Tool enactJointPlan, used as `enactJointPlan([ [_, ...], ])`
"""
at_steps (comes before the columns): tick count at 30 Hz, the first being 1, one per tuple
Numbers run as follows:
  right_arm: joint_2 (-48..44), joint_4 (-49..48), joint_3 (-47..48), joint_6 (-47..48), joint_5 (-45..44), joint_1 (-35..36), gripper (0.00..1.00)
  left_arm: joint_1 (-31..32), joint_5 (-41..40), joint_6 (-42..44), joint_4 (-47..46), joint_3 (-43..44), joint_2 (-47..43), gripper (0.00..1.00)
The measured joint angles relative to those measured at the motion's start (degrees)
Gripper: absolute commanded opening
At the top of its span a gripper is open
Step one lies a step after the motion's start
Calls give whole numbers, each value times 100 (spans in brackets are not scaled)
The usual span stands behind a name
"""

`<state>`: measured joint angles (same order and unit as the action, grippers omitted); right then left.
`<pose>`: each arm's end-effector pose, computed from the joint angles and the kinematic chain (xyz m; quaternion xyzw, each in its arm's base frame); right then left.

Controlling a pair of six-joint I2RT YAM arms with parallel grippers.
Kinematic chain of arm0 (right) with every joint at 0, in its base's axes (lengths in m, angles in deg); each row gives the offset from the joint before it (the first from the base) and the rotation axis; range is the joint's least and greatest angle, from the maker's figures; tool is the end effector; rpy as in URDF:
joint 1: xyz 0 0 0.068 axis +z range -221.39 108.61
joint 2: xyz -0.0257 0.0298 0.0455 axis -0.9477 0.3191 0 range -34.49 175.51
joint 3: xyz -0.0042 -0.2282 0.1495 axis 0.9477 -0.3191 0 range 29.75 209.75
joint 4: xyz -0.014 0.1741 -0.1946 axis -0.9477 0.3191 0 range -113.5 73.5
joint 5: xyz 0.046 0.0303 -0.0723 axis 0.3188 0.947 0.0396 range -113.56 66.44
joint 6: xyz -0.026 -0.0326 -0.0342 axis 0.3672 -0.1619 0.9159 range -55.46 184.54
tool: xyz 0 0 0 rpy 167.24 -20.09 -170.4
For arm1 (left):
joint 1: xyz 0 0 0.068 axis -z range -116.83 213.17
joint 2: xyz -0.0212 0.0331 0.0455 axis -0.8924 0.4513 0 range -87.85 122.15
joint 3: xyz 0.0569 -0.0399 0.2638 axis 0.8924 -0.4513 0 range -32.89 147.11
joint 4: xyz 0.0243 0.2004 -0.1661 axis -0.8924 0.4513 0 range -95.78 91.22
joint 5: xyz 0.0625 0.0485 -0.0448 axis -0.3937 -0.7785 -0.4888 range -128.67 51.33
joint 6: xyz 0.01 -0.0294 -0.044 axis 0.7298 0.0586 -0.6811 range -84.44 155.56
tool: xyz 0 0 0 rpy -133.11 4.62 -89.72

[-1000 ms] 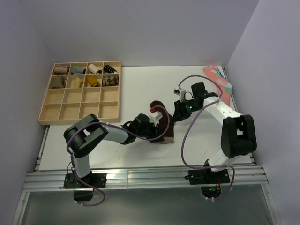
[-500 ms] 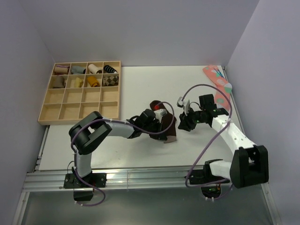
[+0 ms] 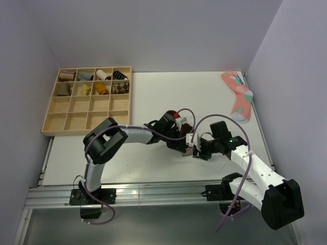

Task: Roll the socks
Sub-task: Roll the sock at the center of the board.

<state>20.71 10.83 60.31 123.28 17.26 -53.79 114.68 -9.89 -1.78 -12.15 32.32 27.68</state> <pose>0.1542 0.0732 0.1962 -0.6315 0.6523 0.2265 0.3529 0.2431 -0.3332 0.1285 0.2063 0.8727 -0.4285 0.1105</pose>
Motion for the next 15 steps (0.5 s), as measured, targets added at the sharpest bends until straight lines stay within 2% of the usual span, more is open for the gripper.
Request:
enactJointPlan([
  [9,286,-111,-192,627,-433,160,41,-120,518,-155,424,446,326,0],
  [15,431,-251,-201,822,-859,581,41,-271,863,-251,595,455,374,0],
])
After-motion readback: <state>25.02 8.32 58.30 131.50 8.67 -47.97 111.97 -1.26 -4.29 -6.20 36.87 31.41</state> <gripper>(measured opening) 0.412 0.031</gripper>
